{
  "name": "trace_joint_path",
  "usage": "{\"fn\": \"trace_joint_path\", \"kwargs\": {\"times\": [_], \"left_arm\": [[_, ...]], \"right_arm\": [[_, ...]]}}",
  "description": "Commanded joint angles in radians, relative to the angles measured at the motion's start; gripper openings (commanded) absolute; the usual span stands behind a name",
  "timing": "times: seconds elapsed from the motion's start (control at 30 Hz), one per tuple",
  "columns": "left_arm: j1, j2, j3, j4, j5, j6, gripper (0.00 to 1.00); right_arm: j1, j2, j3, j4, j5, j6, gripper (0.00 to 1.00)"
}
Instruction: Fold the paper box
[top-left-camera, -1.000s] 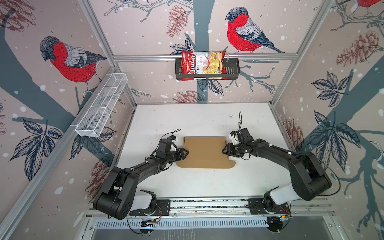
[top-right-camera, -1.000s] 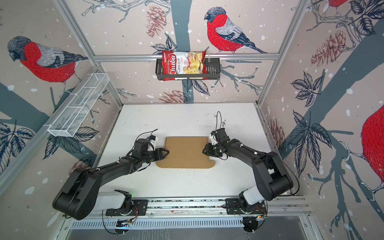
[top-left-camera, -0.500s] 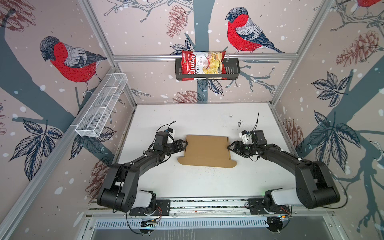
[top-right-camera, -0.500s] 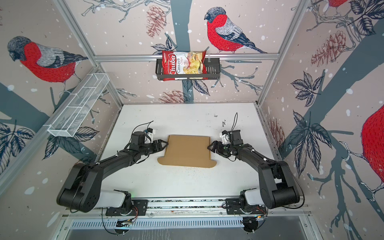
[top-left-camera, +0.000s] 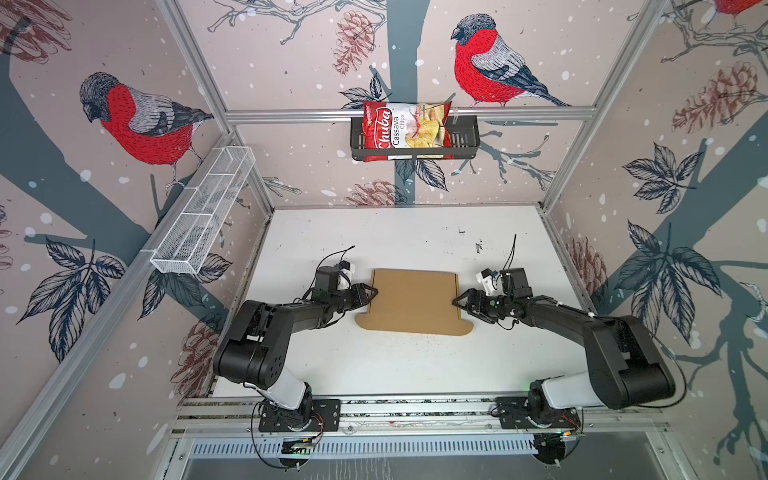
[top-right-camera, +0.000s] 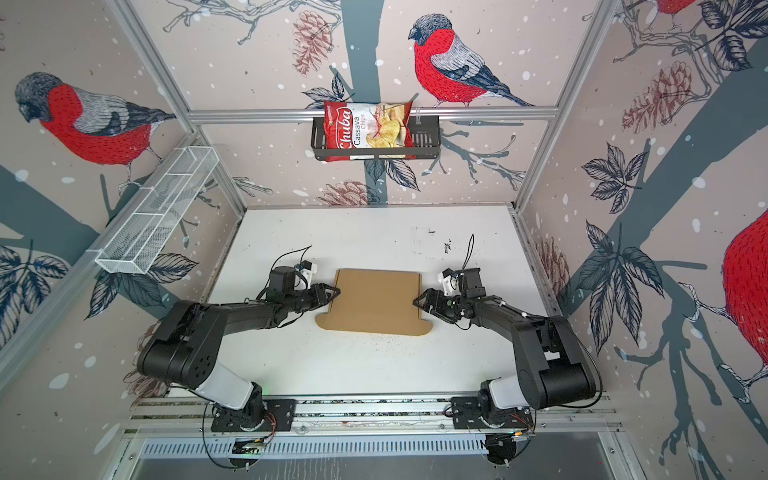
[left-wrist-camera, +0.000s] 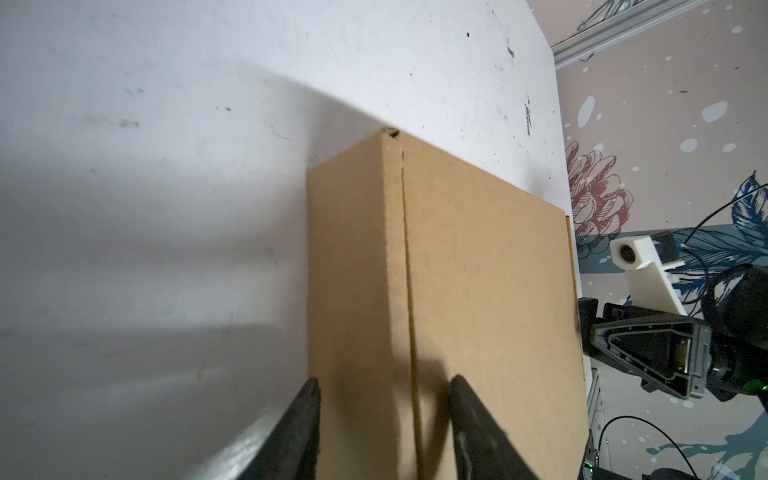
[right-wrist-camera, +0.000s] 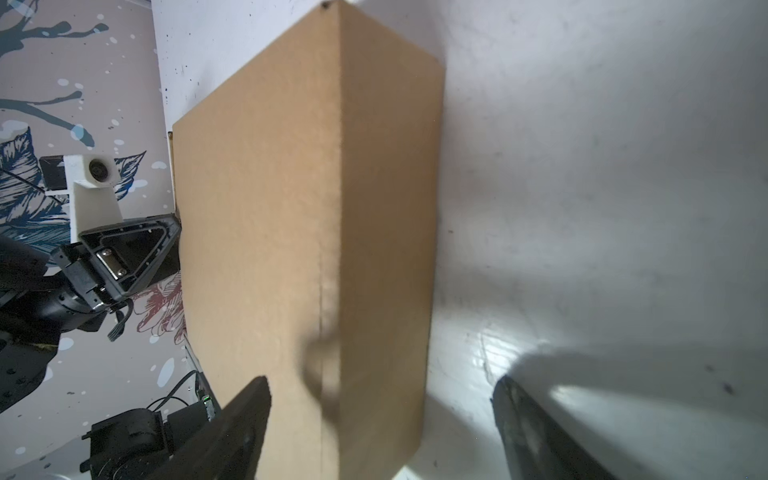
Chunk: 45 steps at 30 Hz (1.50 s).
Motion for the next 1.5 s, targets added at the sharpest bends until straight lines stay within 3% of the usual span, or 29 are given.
{"fn": "trace_joint_path", "kwargs": {"times": [0.0, 0.3, 0.73, 0.97, 1.1, 1.33, 1.47], "left_arm": [[0.020, 0.039, -0.015, -0.102, -0.081, 0.004, 0.42], [0.045, 0.105, 0.007, -0.153, -0.092, 0.028, 0.37], [0.053, 0.137, 0.023, -0.173, -0.097, 0.029, 0.37], [0.054, 0.122, 0.036, -0.176, -0.101, 0.033, 0.39], [0.053, 0.082, 0.055, -0.160, -0.064, 0.022, 0.48], [0.054, -0.116, 0.137, -0.219, -0.040, 0.061, 0.62], [0.051, -0.240, 0.192, -0.334, -0.102, 0.152, 0.64]], "right_arm": [[0.001, -0.009, -0.024, 0.070, -0.057, 0.019, 0.87], [0.017, 0.038, -0.043, 0.175, -0.098, 0.059, 0.89], [0.118, 0.243, 0.007, 0.394, -0.151, 0.150, 0.89], [0.106, 0.196, -0.021, 0.506, -0.218, 0.229, 0.79], [0.064, 0.152, -0.042, 0.539, -0.256, 0.288, 0.70], [0.065, 0.110, -0.007, 0.482, -0.252, 0.314, 0.56], [0.064, 0.112, 0.004, 0.490, -0.256, 0.370, 0.51]]}}
